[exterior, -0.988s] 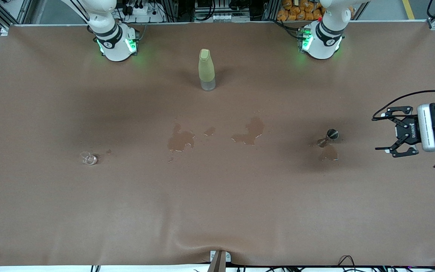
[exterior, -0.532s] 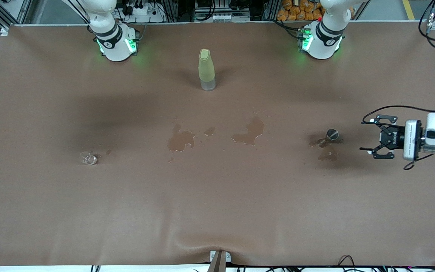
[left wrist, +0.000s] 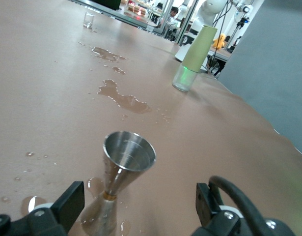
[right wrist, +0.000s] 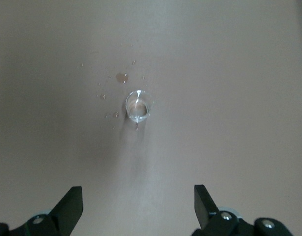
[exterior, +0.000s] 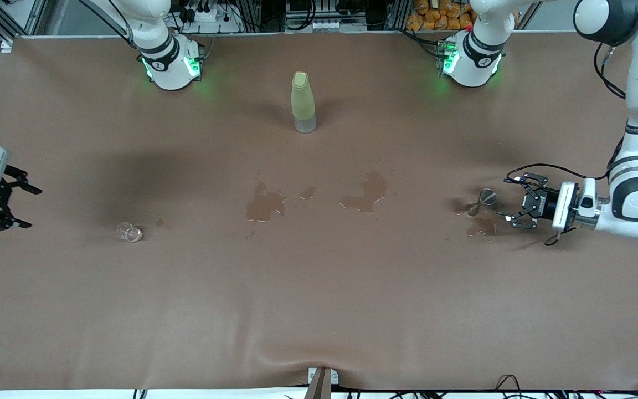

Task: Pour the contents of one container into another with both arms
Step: 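Lower the left gripper to the steel cup while the right gripper approaches the glass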

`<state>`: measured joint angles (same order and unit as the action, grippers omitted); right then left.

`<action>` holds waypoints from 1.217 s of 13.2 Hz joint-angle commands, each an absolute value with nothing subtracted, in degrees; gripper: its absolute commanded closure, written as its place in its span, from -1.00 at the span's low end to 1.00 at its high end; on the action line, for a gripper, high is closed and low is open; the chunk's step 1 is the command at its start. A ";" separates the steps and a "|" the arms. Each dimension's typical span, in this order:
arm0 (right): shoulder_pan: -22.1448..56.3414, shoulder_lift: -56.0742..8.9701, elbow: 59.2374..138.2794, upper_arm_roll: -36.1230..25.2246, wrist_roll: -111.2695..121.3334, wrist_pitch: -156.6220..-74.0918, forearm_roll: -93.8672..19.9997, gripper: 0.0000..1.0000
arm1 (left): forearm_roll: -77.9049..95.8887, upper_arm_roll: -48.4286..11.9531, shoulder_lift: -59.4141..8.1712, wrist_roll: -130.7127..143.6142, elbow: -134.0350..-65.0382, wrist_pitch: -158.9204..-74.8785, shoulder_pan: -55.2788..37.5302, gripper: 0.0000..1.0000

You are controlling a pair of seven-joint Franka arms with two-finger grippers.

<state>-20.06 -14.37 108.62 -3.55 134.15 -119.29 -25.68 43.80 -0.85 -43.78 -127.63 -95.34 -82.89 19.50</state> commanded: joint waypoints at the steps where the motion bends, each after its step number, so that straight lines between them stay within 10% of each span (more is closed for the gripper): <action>1: -21.09 -18.53 108.46 -4.22 142.71 -119.53 -33.99 -1.00 | 46.39 -1.14 -46.30 -133.83 -96.06 -82.62 19.86 -1.00; 13: -22.50 -34.09 108.02 -8.96 166.71 -105.40 -63.45 -1.00 | 52.38 -1.49 -49.66 -139.13 -95.98 -87.36 17.06 -1.00; 16: -23.73 -37.17 107.84 -8.96 169.71 -100.83 -66.53 -1.00 | 52.47 -1.49 -50.18 -140.18 -95.80 -87.36 17.05 -0.67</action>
<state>-21.71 -34.41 108.66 -9.31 159.06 -103.98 -63.09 51.02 -1.65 -49.36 -137.56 -96.09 -87.01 17.19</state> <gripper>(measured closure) 0.000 0.057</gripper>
